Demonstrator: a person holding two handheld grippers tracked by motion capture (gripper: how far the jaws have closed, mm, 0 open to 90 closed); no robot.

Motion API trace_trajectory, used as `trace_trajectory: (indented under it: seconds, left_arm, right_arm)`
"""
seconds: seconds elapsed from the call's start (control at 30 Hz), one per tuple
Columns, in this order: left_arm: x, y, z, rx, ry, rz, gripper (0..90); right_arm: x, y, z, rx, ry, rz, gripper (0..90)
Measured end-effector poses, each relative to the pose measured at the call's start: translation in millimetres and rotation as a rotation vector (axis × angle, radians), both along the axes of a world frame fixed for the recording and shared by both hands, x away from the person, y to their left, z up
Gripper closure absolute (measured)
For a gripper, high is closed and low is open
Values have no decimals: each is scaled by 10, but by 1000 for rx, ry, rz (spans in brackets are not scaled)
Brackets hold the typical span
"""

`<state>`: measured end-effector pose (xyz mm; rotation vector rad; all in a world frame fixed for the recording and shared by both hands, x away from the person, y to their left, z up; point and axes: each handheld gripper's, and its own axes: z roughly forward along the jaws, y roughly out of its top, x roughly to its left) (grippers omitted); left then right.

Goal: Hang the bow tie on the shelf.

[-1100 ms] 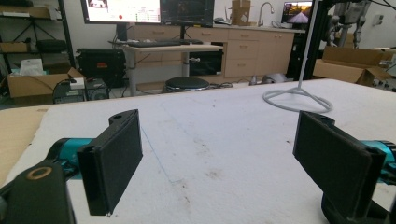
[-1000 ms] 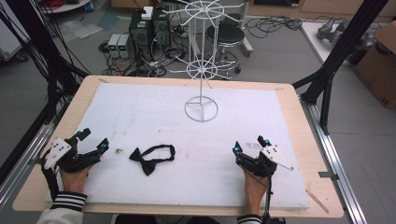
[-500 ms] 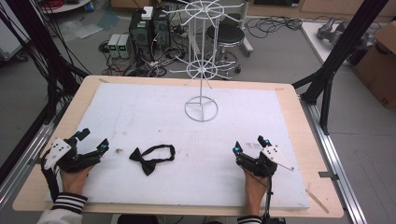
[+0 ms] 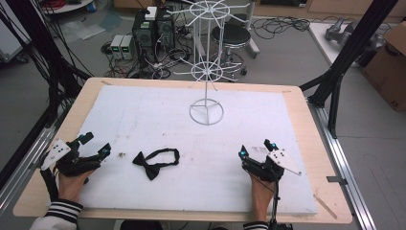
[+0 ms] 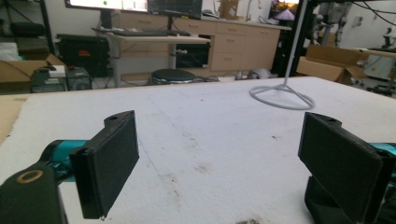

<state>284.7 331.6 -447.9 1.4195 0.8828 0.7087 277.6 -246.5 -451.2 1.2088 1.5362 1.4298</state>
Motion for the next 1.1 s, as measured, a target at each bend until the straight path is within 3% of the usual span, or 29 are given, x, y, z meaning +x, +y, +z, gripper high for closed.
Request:
trace_trajectory:
  seconds: [0.17, 0.43, 0.57, 0.77, 1.0, 1.1]
  left_arm:
    - [-1, 21, 207, -5, 24, -57, 117]
    - [36, -116, 521, 128, 37, -175, 117]
    - [86, -244, 650, 216, 73, -233, 117]
    - [161, -467, 811, 313, 119, -308, 118]
    - [272, -773, 899, 460, 203, -398, 122]
    - [314, -897, 907, 501, 238, -419, 145]
  right_arm:
    - [2, -2, 0, -3, -3, 3, 82]
    - [0, -5, 0, 5, 0, 4, 82]
    - [-1, -2, 0, 2, -1, 3, 82]
    - [-2, -3, 0, 3, -1, 3, 82]
    - [-2, -3, 0, 6, 1, 3, 82]
    - [-3, -3, 0, 8, 2, 3, 81]
